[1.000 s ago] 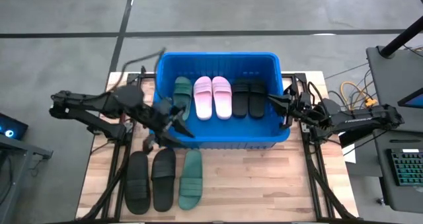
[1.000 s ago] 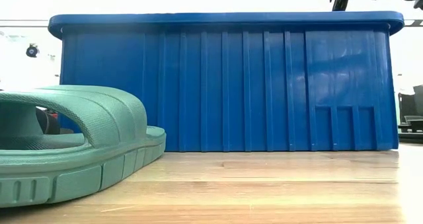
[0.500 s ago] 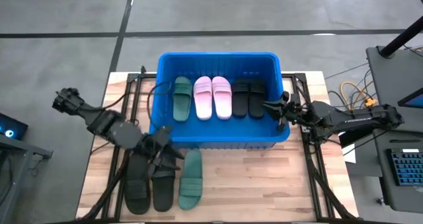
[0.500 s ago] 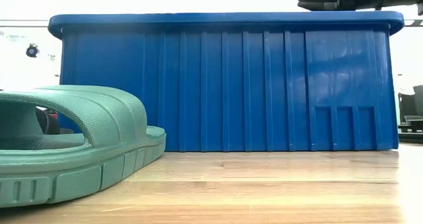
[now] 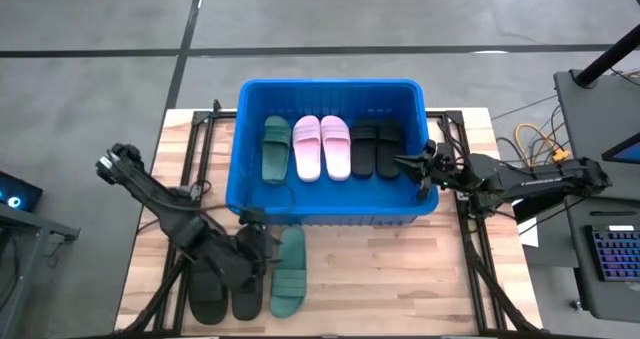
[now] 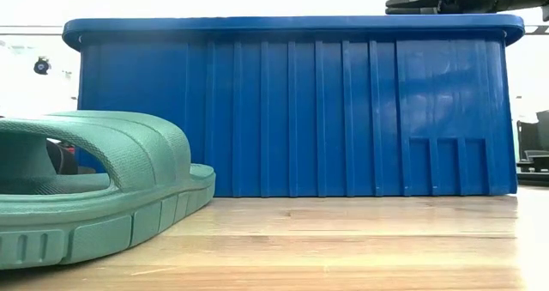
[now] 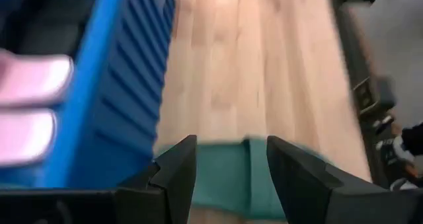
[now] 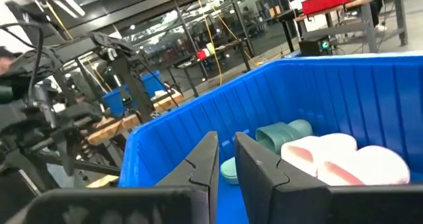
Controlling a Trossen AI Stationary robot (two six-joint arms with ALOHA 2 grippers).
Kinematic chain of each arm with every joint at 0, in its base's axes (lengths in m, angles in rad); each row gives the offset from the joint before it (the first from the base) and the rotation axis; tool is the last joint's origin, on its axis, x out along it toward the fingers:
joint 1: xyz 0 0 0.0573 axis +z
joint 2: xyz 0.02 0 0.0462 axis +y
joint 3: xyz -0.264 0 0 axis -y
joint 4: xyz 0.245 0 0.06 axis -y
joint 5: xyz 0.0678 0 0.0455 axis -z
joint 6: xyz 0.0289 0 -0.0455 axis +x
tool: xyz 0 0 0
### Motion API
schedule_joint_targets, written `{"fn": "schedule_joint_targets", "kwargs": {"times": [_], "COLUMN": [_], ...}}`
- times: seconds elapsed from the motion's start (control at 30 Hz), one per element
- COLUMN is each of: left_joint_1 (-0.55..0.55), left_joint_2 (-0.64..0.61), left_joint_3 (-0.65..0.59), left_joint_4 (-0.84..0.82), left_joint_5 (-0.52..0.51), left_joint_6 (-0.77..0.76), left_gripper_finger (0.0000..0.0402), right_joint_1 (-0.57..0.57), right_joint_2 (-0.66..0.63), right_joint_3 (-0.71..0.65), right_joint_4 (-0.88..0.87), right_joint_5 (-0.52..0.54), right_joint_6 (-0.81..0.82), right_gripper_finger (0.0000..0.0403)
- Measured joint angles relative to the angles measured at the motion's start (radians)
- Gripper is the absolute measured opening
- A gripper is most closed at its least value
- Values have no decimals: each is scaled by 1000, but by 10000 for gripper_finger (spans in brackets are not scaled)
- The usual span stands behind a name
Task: Pick and place slides into bin
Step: Put the green slipper into the blue bin
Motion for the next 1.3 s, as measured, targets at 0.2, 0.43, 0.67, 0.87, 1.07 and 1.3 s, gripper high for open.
{"fn": "schedule_joint_targets", "kwargs": {"times": [0.2,0.43,0.67,0.87,1.07,1.3], "left_joint_1": [-3,-25,-2,81,142,166], "left_joint_2": [106,217,268,264,226,193], "left_joint_3": [0,0,-2,-42,-42,-31], "left_joint_4": [19,124,137,143,151,142], "left_joint_5": [72,214,245,445,460,509], "left_joint_6": [-164,-192,-211,-234,-137,-193], "left_gripper_finger": [169,169,169,169,169,169], "right_joint_1": [0,0,0,0,0,0], "right_joint_2": [-2,-2,-1,-1,-1,-2], "right_joint_3": [0,0,0,0,-1,-1], "right_joint_4": [0,1,0,-13,-17,-76], "right_joint_5": [0,0,0,-3,-4,-4], "right_joint_6": [-51,-77,-109,-119,-122,-121], "right_gripper_finger": [43,43,43,43,43,43]}}
